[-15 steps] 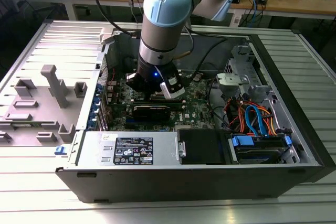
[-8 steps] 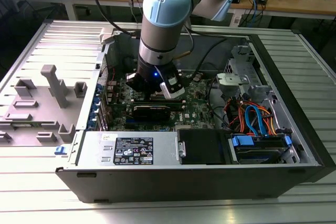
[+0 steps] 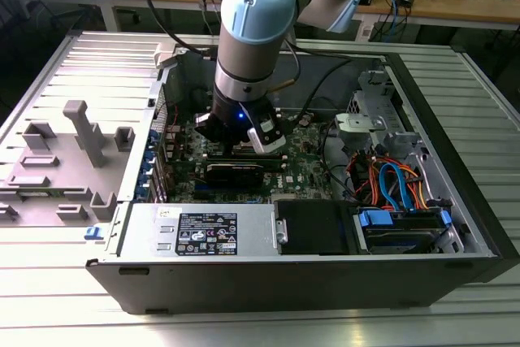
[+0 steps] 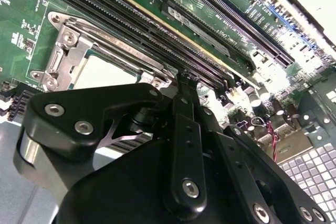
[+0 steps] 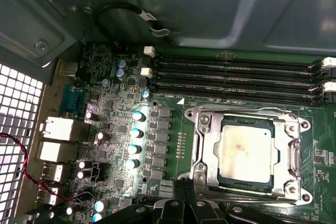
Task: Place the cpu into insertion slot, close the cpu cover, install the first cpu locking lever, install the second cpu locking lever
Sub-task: 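Install the second cpu locking lever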
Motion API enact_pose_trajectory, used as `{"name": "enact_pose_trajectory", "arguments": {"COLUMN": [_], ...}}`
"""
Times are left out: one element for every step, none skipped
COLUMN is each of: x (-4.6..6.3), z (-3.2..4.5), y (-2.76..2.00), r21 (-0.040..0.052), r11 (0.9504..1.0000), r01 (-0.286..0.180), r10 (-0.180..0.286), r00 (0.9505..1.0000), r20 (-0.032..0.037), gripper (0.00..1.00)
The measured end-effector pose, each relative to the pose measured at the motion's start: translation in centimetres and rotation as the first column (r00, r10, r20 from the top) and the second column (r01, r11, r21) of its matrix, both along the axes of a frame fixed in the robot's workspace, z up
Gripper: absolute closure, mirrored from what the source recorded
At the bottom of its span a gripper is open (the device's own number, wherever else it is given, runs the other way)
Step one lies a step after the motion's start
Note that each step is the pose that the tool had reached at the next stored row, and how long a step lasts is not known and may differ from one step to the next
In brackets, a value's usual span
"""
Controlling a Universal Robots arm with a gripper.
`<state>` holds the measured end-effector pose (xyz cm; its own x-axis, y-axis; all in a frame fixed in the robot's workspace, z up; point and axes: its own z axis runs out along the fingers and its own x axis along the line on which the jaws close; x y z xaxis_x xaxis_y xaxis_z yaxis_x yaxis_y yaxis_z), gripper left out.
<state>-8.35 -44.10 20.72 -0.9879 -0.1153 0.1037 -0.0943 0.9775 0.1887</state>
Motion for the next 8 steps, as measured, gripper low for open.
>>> {"name": "enact_pose_trajectory", "arguments": {"x": [0.00, 0.00, 0.00, 0.00, 0.00, 0.00, 0.00, -0.01], "z": [-0.02, -0.04, -0.06, -0.09, -0.10, -0.11, -0.11, -0.12], "y": [0.00, 0.00, 0.00, 0.00, 0.00, 0.00, 0.00, 0.00], "r21": [0.0010, 0.0024, 0.0043, 0.0072, 0.0089, 0.0105, 0.0124, 0.0139], "r11": [1.0000, 1.0000, 1.0000, 1.0000, 1.0000, 0.9999, 0.9999, 0.9999], "r01": [0.000, 0.000, 0.000, 0.000, 0.000, 0.000, 0.000, 0.000], "r10": [0.000, 0.000, 0.000, 0.000, 0.000, 0.000, 0.000, 0.000], "r00": [1.0000, 1.0000, 1.0000, 1.0000, 1.0000, 1.0000, 1.0000, 1.0000], "r20": [0.0000, 0.0000, -0.0001, -0.0001, 0.0000, 0.0000, 0.0000, 0.0000], "gripper": [0.89, 0.89, 0.89, 0.89, 0.89, 0.89, 0.89, 0.89]}}
